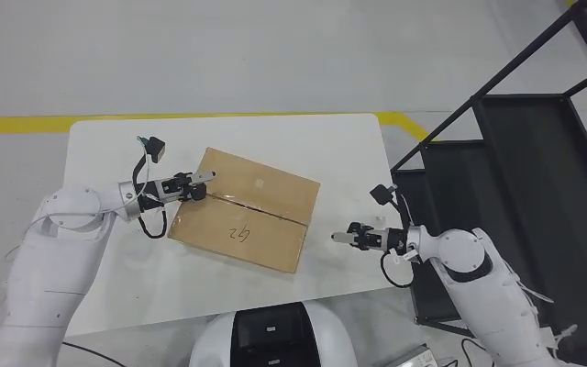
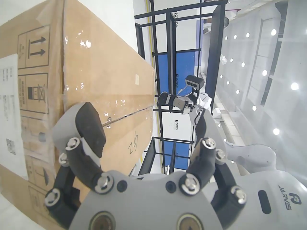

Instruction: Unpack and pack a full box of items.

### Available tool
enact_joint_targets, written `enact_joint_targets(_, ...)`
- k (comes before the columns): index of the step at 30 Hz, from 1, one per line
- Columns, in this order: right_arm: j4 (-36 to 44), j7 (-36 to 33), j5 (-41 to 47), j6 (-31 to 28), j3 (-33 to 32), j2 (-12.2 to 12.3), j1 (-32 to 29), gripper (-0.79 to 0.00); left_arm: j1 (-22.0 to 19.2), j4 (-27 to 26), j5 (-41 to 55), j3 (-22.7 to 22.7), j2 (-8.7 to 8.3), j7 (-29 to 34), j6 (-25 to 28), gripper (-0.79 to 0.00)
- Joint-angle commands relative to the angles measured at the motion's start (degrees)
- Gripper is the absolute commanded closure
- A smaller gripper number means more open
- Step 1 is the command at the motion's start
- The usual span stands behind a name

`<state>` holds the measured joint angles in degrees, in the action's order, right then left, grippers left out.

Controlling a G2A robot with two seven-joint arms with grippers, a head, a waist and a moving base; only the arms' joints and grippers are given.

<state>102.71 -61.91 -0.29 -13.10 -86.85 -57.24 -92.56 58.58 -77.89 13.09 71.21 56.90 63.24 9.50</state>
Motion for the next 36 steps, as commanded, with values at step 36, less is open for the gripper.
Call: enact_joint_targets(36,-22.28,13.58,18.8,-14.35,16.75,-4.16,8.38,-0.785,0.0,0.0,0.0,0.0,0.0,0.0,0.0,-0.785)
